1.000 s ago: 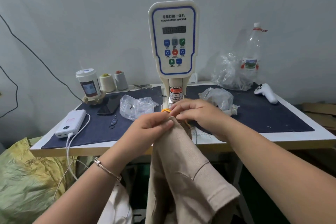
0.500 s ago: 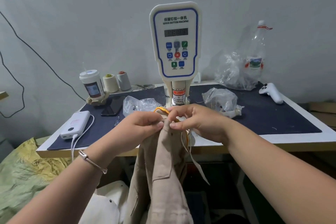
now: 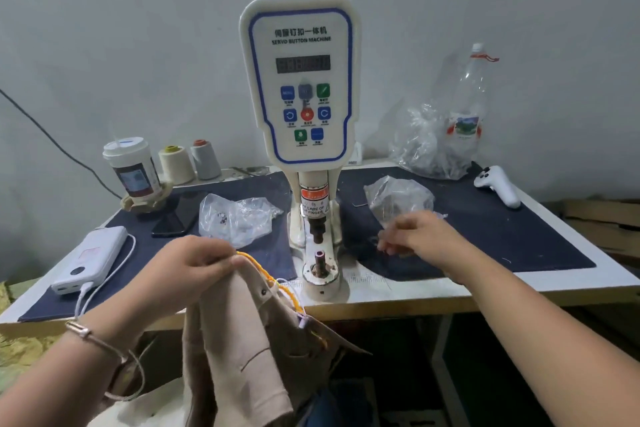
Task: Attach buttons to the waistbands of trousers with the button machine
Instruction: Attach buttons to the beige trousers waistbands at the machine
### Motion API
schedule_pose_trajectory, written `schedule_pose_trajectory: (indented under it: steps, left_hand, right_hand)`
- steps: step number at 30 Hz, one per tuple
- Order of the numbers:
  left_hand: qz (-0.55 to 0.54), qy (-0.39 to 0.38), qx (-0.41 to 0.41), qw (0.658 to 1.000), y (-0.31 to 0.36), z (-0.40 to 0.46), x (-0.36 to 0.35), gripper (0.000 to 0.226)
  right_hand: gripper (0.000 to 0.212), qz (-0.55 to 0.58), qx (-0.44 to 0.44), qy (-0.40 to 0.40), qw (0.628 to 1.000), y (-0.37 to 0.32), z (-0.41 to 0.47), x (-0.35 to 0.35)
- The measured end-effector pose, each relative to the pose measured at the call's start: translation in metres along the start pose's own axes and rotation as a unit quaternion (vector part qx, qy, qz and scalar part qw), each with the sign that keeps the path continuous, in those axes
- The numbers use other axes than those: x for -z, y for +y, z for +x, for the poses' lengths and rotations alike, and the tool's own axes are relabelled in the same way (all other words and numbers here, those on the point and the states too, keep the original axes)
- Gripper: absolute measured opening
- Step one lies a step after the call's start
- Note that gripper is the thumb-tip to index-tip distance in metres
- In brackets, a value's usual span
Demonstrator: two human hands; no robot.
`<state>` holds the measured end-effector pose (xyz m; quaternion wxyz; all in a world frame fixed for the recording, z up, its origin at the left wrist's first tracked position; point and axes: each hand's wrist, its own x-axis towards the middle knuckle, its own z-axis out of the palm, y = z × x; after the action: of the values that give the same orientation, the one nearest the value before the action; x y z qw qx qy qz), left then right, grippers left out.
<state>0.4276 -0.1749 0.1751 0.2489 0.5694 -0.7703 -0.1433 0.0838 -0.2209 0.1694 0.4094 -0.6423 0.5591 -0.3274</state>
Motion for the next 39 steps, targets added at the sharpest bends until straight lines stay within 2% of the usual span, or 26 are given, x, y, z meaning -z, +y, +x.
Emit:
schedule_pose_trajectory:
  steps: [2, 4, 7, 10, 14, 18, 20, 23, 25, 27, 31, 36, 38, 39]
  left_hand:
    - [0.032, 0.038, -0.003, 0.999, -0.006, 0.011, -0.010, 0.027]
    - [0.041, 0.061, 0.013, 0.997, -0.013, 0.024, -0.023, 0.031]
    - [0.045, 0.060, 0.042, 0.996, -0.028, 0.042, -0.044, 0.043]
    - [0.044, 0.043, 0.065, 0.996, -0.041, 0.053, -0.063, 0.041]
    - [0.100, 0.015, 0.079, 0.992, -0.050, 0.066, -0.077, 0.033]
    - [0.176, 0.041, 0.095, 0.979, -0.052, 0.069, -0.095, 0.024]
    - [0.237, 0.060, 0.082, 0.966, -0.051, 0.070, -0.102, 0.030]
    - [0.279, 0.089, -0.002, 0.956, -0.045, 0.067, -0.107, 0.038]
    - [0.300, 0.136, -0.046, 0.943, -0.043, 0.066, -0.109, 0.037]
    - [0.311, 0.163, -0.066, 0.934, -0.044, 0.066, -0.112, 0.036]
    - [0.321, 0.187, -0.065, 0.926, -0.043, 0.065, -0.112, 0.036]
    - [0.333, 0.152, -0.078, 0.927, -0.038, 0.062, -0.106, 0.038]
    - [0.313, 0.123, -0.029, 0.941, -0.033, 0.060, -0.098, 0.040]
    - [0.237, 0.114, 0.021, 0.964, -0.034, 0.059, -0.093, 0.040]
  right_hand:
    - [0.015, -0.090, -0.001, 0.165, 0.982, 0.025, 0.017, 0.016]
    - [0.017, -0.187, -0.005, 0.218, 0.958, 0.044, 0.031, 0.020]
    - [0.028, -0.282, -0.006, 0.193, 0.940, 0.060, 0.053, 0.014]
    - [0.034, -0.363, -0.012, 0.171, 0.916, 0.063, 0.078, 0.010]
    - [0.029, -0.378, -0.074, 0.145, 0.911, 0.063, 0.102, 0.006]
    - [0.016, -0.374, -0.088, 0.156, 0.910, 0.066, 0.111, 0.003]
    - [0.024, -0.363, -0.081, 0.169, 0.913, 0.071, 0.112, 0.001]
    - [0.040, -0.348, -0.062, 0.199, 0.914, 0.080, 0.113, -0.002]
    - [0.044, -0.342, -0.057, 0.219, 0.912, 0.083, 0.115, -0.002]
    - [0.039, -0.344, -0.052, 0.228, 0.910, 0.086, 0.116, -0.002]
    - [0.012, -0.348, -0.036, 0.234, 0.907, 0.089, 0.117, -0.002]
    - [0.009, -0.353, -0.033, 0.231, 0.906, 0.091, 0.121, -0.004]
    - [0.007, -0.347, -0.035, 0.222, 0.911, 0.091, 0.122, -0.003]
    - [0.007, -0.343, -0.036, 0.217, 0.913, 0.091, 0.122, -0.002]
